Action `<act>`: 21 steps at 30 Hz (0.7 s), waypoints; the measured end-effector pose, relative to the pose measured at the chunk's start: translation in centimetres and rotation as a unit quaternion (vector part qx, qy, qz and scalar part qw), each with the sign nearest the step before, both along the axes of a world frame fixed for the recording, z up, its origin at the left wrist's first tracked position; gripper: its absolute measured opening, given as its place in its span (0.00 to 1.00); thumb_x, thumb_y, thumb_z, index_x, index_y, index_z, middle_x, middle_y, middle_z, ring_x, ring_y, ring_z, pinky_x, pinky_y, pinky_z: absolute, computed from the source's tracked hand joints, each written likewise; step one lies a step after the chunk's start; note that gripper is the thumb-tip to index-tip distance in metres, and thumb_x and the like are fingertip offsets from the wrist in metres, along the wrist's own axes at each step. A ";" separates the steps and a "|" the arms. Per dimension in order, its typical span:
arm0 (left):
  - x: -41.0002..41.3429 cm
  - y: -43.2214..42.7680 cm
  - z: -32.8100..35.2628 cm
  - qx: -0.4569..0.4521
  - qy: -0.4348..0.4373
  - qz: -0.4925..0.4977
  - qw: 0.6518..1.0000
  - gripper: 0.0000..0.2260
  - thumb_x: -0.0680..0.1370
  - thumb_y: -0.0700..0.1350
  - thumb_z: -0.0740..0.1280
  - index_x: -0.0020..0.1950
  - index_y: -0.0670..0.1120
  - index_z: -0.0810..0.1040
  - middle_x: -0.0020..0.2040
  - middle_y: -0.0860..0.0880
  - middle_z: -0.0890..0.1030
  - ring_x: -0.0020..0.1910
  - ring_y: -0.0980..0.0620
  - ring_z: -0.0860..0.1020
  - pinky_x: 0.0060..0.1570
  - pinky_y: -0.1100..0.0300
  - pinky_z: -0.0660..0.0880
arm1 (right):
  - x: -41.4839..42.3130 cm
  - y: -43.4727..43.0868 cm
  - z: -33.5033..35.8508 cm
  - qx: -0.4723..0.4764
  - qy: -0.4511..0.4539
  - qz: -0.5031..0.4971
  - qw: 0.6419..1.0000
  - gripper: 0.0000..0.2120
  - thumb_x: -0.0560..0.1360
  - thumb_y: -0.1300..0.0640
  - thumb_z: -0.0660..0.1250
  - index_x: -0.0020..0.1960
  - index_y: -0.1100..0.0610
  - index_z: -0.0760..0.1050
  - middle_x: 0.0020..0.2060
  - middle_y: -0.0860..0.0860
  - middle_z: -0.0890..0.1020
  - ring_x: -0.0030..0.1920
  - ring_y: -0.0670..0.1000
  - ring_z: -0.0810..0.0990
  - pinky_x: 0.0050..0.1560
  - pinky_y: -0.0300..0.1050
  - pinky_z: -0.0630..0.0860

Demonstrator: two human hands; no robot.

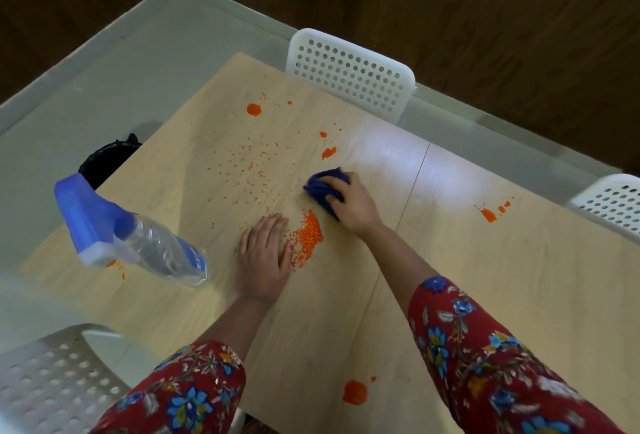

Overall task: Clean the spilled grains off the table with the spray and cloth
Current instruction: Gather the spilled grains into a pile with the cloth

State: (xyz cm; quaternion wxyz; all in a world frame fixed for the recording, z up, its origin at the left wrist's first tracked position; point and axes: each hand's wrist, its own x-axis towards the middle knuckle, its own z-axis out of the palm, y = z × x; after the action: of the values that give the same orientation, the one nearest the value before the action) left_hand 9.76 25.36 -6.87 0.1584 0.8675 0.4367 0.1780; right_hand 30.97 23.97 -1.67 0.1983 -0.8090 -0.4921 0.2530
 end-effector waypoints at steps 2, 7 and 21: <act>0.1 0.0 0.0 -0.002 -0.007 0.005 1.000 0.22 0.79 0.51 0.54 0.69 0.44 0.74 0.67 0.47 0.76 0.68 0.47 0.71 0.70 0.52 0.57 | -1.0 -0.5 0.3 -0.021 0.027 0.066 0.997 0.19 0.80 0.54 0.62 0.70 0.47 0.70 0.68 0.52 0.67 0.65 0.55 0.69 0.65 0.52 0.70; 0.0 0.0 -0.2 0.000 -0.020 -0.003 1.000 0.22 0.79 0.52 0.54 0.68 0.43 0.74 0.67 0.46 0.76 0.68 0.46 0.72 0.70 0.50 0.58 | -2.2 -8.2 0.4 0.058 0.022 -0.211 0.975 0.18 0.80 0.54 0.62 0.69 0.50 0.69 0.64 0.52 0.70 0.56 0.54 0.76 0.56 0.49 0.74; -4.2 -5.4 3.1 -0.066 -0.276 0.098 0.954 0.14 0.78 0.45 0.60 0.62 0.43 0.75 0.59 0.47 0.77 0.62 0.49 0.73 0.65 0.53 0.68 | -7.1 -11.0 1.7 0.074 0.043 -0.278 0.957 0.17 0.79 0.54 0.63 0.67 0.53 0.70 0.61 0.52 0.72 0.48 0.49 0.74 0.47 0.41 0.68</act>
State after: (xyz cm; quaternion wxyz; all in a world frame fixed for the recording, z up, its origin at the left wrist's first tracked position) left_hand 5.55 19.94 -3.80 0.3113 0.7254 0.4694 0.3956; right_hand 23.91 12.95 0.05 0.3412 -0.8852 -0.2561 0.1856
